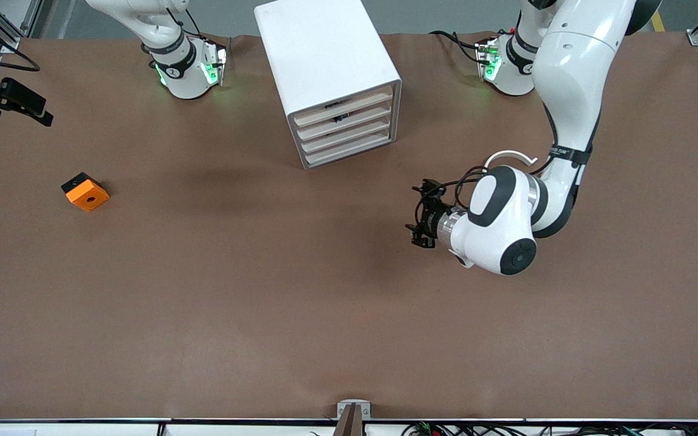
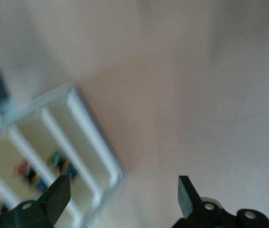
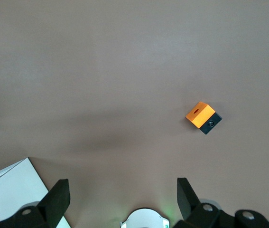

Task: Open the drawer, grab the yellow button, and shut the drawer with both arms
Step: 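Reach the left gripper toward the front of the white cabinet drawer, then grasp the drawer front with the left gripper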

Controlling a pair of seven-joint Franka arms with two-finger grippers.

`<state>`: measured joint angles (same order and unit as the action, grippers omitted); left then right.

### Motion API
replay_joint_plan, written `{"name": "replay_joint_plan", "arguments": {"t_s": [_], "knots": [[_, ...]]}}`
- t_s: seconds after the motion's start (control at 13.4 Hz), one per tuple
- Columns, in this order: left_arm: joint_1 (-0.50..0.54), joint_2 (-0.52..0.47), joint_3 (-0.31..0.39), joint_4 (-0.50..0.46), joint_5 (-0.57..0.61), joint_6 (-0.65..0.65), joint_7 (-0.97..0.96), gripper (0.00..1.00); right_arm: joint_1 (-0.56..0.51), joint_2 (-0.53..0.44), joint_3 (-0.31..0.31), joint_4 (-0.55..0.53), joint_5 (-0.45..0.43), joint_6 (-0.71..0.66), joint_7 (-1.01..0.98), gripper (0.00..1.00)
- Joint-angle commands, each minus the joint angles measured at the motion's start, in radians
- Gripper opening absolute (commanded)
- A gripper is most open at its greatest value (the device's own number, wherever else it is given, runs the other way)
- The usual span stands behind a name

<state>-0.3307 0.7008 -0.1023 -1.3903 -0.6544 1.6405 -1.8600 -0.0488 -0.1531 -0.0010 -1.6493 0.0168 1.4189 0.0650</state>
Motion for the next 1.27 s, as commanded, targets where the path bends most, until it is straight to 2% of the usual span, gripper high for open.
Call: {"name": "replay_joint_plan", "arguments": {"t_s": [0.0,0.3,0.74,0.97,1.12,1.19], "knots": [[-0.03,0.022,0.003,-0.013,-0.201,-0.021,-0.126,1.0,-0.008,0.009,0.004,0.02,-0.014,-0.014,-0.011,1.0],[-0.108,0.071,0.001,-0.018,-0.28,-0.027,-0.391,1.0,-0.006,0.009,0.004,0.02,-0.014,-0.014,-0.011,1.0],[-0.171,0.095,0.003,-0.018,-0.306,-0.243,-0.466,1.0,-0.003,0.009,0.004,0.02,-0.014,-0.014,-0.011,1.0],[-0.203,0.103,0.001,-0.019,-0.306,-0.307,-0.466,0.91,-0.002,0.009,0.004,0.02,-0.012,-0.014,-0.01,1.0],[-0.231,0.103,0.003,-0.019,-0.306,-0.333,-0.466,0.77,0.0,0.009,0.006,0.02,-0.012,-0.014,-0.008,1.0],[-0.235,0.103,0.001,-0.021,-0.306,-0.335,-0.466,0.66,0.0,0.009,0.006,0.02,-0.012,-0.014,-0.008,1.0]]}}
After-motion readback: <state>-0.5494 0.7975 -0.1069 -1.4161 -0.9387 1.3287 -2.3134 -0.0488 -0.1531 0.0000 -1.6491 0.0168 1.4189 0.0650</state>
